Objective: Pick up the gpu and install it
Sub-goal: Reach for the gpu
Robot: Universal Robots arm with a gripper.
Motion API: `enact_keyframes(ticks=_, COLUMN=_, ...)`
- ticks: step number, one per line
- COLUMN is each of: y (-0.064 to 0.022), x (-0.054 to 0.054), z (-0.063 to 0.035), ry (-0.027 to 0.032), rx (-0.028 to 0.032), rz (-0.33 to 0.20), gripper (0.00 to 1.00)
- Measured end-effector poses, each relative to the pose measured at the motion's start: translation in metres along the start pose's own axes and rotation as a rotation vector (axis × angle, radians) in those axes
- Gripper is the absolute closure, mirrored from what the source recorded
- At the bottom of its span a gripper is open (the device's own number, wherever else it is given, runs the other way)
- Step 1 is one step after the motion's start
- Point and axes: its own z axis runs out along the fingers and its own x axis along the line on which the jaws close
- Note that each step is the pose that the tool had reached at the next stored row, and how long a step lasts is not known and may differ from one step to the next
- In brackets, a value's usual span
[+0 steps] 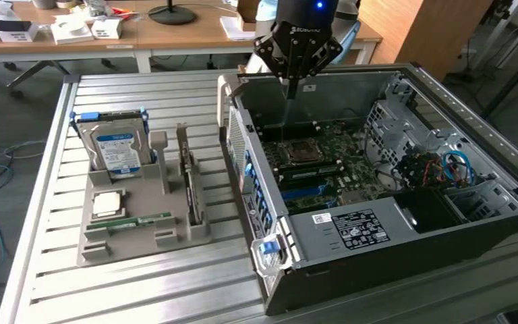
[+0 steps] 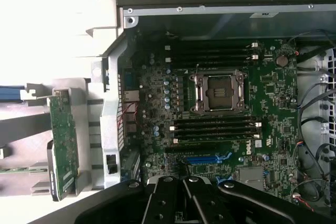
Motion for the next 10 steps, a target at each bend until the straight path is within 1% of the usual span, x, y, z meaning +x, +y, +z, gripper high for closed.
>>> enact_keyframes(ticks=10, y=-0.0013, x=0.018, z=0.0003, ry=0.0001, rx=0.0, rz=0.0, gripper=0.89)
